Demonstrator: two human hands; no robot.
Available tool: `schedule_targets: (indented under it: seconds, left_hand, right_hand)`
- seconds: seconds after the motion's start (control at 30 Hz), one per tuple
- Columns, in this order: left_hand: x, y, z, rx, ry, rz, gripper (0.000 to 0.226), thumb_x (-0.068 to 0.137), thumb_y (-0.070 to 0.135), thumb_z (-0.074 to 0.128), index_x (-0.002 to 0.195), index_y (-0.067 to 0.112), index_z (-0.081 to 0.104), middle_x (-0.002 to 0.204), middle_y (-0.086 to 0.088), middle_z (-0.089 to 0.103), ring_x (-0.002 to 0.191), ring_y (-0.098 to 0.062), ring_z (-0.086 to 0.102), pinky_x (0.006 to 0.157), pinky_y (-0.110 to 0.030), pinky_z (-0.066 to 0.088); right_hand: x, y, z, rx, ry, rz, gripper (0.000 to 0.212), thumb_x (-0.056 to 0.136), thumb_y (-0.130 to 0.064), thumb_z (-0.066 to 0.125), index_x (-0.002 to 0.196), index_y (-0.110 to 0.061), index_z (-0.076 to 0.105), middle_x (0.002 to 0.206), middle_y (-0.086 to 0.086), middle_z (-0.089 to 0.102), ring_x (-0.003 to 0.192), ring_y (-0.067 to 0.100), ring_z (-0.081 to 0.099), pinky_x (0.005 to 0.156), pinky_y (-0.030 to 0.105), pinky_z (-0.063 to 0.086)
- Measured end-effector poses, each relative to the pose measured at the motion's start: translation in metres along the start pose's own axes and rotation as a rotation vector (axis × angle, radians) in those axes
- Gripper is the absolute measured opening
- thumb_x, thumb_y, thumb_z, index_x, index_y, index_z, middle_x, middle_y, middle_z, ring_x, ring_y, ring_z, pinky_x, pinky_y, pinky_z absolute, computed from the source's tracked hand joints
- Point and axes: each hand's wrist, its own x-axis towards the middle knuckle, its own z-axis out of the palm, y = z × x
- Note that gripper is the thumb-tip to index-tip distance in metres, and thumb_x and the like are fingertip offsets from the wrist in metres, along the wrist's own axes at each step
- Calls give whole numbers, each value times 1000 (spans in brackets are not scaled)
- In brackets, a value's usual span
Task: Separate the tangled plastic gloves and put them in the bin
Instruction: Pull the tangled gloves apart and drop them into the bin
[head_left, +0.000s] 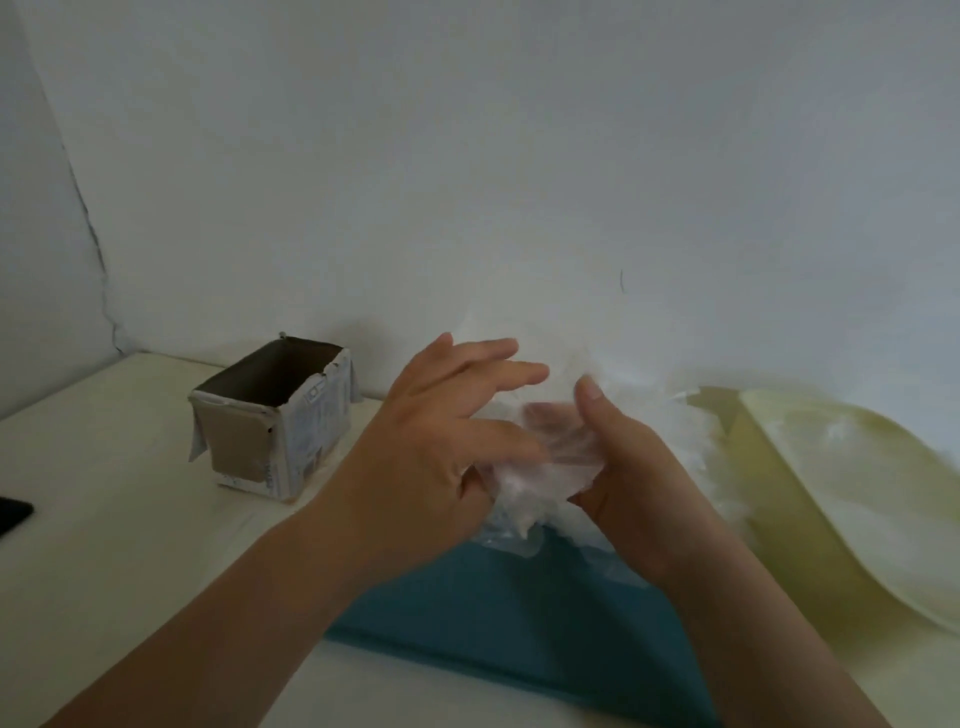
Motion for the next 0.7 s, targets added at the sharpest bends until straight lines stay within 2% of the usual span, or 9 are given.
schedule_targets:
  seconds: [0.1, 0.17, 0.2, 0.27, 0.33, 0.4, 0.43, 0.57, 0.7]
  left_hand:
    - [-2, 0, 1, 45, -98, -55, 74, 81, -3, 56, 144, 35, 62, 169, 4, 33, 160, -18, 20, 128, -56, 18]
    - [-2, -1, -6, -23, -90, -276, 97, 80, -10, 53, 158, 46, 37, 173, 18, 11, 161, -8, 6, 129, -47, 19]
    - [-1, -3, -10, -105, -13, -418, 99, 82, -11, 53, 157, 52, 33, 171, 25, 12, 159, -2, 9, 127, -39, 22]
    - [3, -4, -19, -451, 179, -739, 86, 88, -4, 59, 148, 55, 43, 159, 27, 38, 149, 3, 32, 123, -32, 32]
    - [6, -8, -21, -843, 255, -943, 51, 86, 28, 72, 133, 42, 63, 132, 19, 68, 134, -7, 57, 117, -39, 42]
    - [7, -6, -19, -979, 97, -954, 47, 77, 57, 79, 118, 34, 75, 115, 10, 77, 123, -13, 66, 108, -37, 47]
    - [5, -3, -16, -937, 23, -930, 43, 77, 59, 84, 110, 33, 78, 112, 7, 79, 116, -13, 70, 102, -36, 50]
    - [0, 8, 2, -860, 95, -933, 13, 82, 22, 86, 92, 16, 80, 92, -7, 80, 86, -17, 75, 83, -32, 60]
    - [-1, 12, 7, -908, 46, -908, 11, 87, 12, 81, 91, 3, 78, 85, -16, 78, 77, -24, 73, 75, -35, 63]
  right_hand:
    - [5, 4, -2, -48, 79, -81, 26, 101, -23, 61, 104, -5, 79, 106, 23, 75, 99, 36, 72, 92, 46, 58]
    - [8, 6, -6, -59, 151, -81, 23, 102, -18, 60, 102, -6, 80, 104, 19, 77, 99, 33, 74, 94, 45, 57]
    - [9, 5, -8, -47, 165, -79, 23, 102, -17, 59, 103, -5, 79, 104, 19, 77, 102, 34, 74, 97, 47, 57]
    - [9, 4, -10, -17, 148, -73, 24, 103, -15, 57, 104, -2, 78, 103, 22, 76, 102, 36, 73, 97, 49, 58]
    - [9, 3, -9, -15, 114, -65, 25, 104, -15, 55, 104, -3, 77, 99, 22, 76, 91, 34, 74, 90, 47, 61]
    - [9, 3, -6, -22, 89, -61, 24, 105, -15, 54, 108, -2, 75, 96, 22, 76, 82, 31, 71, 77, 40, 63]
    - [8, 3, -5, -26, 72, -58, 23, 104, -14, 55, 110, -2, 73, 97, 23, 76, 80, 30, 70, 73, 38, 61]
    - [6, 3, -1, -3, 17, -52, 27, 94, -19, 69, 110, 2, 72, 95, 20, 75, 78, 28, 70, 73, 40, 58]
    - [10, 15, 4, 0, 157, -51, 14, 95, -18, 71, 99, -6, 77, 84, 19, 70, 72, 32, 62, 70, 44, 53]
